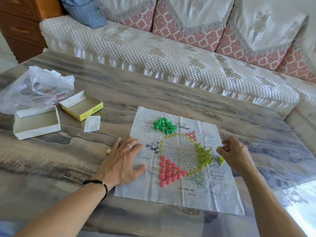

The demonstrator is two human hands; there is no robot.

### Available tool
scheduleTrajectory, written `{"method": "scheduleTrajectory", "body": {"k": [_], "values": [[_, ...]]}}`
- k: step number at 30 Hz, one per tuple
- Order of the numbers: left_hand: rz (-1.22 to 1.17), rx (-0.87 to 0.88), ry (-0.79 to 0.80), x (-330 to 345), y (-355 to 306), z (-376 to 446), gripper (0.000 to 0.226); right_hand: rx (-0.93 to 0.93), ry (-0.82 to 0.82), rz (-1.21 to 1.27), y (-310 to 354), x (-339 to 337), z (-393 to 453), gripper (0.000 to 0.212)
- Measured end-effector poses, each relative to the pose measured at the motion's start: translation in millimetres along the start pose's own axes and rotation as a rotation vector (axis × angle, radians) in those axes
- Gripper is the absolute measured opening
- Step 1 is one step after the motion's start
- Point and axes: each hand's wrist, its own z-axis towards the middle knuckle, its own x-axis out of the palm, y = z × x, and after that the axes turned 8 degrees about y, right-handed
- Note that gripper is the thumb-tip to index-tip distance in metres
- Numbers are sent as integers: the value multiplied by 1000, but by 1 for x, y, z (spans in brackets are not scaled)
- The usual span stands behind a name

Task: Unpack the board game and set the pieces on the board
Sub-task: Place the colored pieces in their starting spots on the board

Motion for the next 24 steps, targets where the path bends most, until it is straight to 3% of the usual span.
{"method": "scheduleTrajectory", "body": {"k": [4,12,20,24], "values": [[2,1,-1,0,0,0,75,16,43,-7,-6,2,-1,10],[4,-9,16,1,1,1,78,-37,202,-175,-5,9,1,19],[8,-18,29,0,0,0,77,-55,218,-221,-2,14,5,16],[10,-22,35,-1,0,0,76,-29,171,-175,-5,11,1,31]]}}
